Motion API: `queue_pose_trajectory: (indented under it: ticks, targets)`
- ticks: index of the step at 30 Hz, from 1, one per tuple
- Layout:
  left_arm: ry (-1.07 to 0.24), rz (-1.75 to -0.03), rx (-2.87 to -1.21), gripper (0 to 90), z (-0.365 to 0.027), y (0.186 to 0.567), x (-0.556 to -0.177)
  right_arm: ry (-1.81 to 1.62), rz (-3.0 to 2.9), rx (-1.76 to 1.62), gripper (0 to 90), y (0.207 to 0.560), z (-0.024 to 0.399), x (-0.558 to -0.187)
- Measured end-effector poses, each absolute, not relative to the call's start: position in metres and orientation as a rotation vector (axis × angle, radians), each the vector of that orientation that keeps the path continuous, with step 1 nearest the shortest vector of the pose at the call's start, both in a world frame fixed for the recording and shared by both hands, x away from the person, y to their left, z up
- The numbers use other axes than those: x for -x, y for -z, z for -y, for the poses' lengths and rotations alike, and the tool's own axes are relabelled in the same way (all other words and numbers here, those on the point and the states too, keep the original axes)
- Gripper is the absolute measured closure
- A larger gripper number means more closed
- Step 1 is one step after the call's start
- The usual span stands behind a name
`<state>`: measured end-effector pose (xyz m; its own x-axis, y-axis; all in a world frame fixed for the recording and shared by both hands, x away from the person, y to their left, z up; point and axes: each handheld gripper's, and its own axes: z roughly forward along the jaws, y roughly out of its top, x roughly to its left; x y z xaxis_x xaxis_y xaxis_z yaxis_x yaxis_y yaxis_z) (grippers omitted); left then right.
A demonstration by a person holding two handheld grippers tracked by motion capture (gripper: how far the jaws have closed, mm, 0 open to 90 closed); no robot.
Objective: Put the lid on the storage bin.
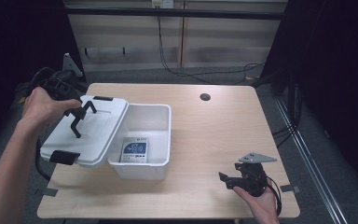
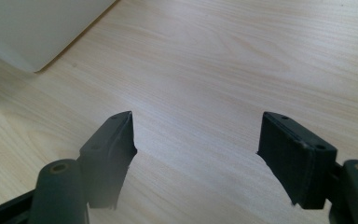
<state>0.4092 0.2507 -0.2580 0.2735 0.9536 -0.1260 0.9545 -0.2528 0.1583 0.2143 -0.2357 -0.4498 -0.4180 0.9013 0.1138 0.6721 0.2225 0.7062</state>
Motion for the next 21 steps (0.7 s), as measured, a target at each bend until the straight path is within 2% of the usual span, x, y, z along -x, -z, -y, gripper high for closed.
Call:
queue_pose_trajectory:
  ticks: [21]
  targets:
    - [0.033,-1.713,-2.375,84.9,-0.214,0.25,-0.411,-1.01,-2.183,-1.475,26.5,0.45,0.236,-0.215]
